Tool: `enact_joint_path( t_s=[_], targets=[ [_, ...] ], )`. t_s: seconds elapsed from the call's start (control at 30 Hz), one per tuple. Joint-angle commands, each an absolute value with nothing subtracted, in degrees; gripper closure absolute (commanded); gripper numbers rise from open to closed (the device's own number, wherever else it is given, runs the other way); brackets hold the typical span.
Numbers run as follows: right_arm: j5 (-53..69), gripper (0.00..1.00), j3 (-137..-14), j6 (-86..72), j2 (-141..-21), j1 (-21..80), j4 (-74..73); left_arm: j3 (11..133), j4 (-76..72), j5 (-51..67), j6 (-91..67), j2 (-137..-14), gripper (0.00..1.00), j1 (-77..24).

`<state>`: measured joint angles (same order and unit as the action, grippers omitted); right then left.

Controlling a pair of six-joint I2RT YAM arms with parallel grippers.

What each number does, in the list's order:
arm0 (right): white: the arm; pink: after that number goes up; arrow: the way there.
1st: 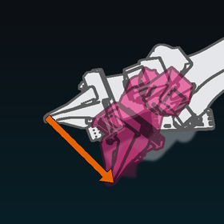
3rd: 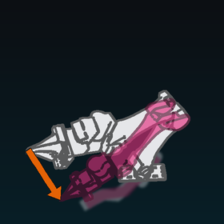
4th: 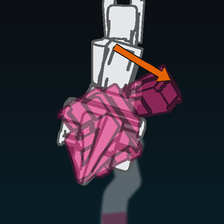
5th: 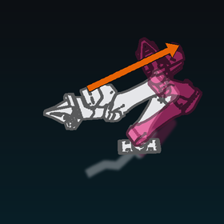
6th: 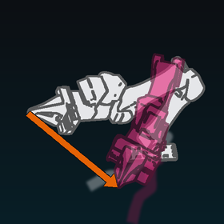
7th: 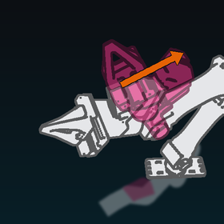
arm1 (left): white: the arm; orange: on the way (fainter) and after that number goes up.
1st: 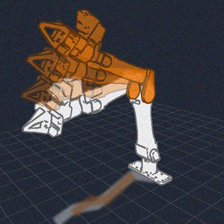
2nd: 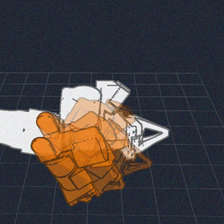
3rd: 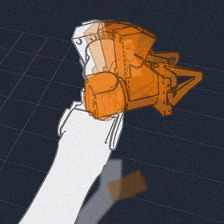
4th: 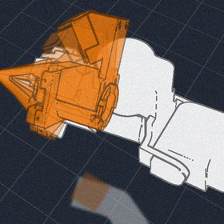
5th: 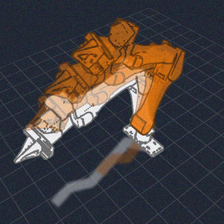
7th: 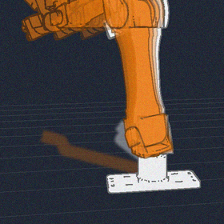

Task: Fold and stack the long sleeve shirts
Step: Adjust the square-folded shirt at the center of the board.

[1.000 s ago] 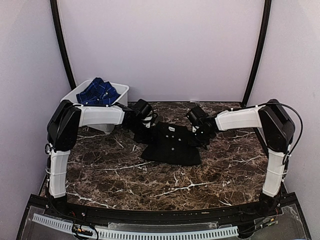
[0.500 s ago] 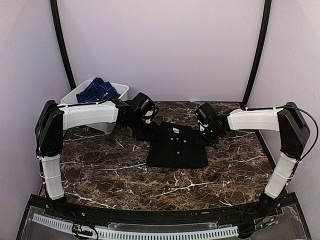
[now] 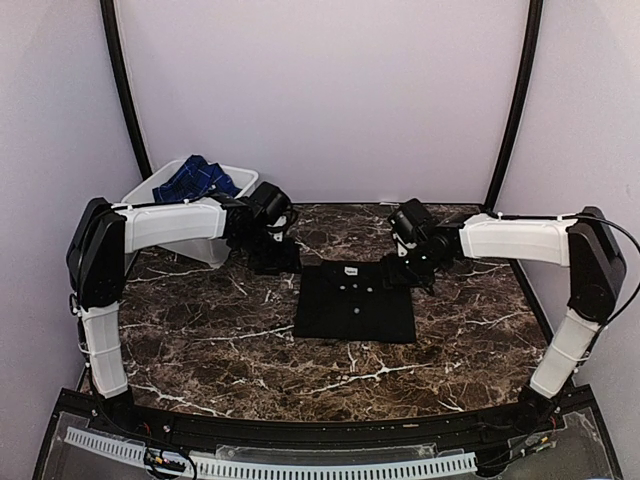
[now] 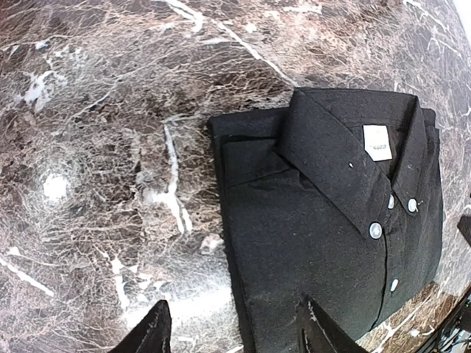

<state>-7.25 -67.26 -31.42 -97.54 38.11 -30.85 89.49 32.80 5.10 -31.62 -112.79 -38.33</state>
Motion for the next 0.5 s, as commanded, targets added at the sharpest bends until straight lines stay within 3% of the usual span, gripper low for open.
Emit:
enact_joint_path(
  t_s=[0.0, 0.47],
  targets=[
    [-4.5, 0.35, -73.1, -33.9, -101.5, 42.5, -28.3, 88.9, 32.8, 5.1, -30.3, -111.9, 0.44, -38.4],
    [7.3, 0.34, -82.7, -38.8, -114.2, 47.9, -18.4, 87.7, 33.7, 5.0, -29.6, -111.6, 0.45, -36.6]
  ],
)
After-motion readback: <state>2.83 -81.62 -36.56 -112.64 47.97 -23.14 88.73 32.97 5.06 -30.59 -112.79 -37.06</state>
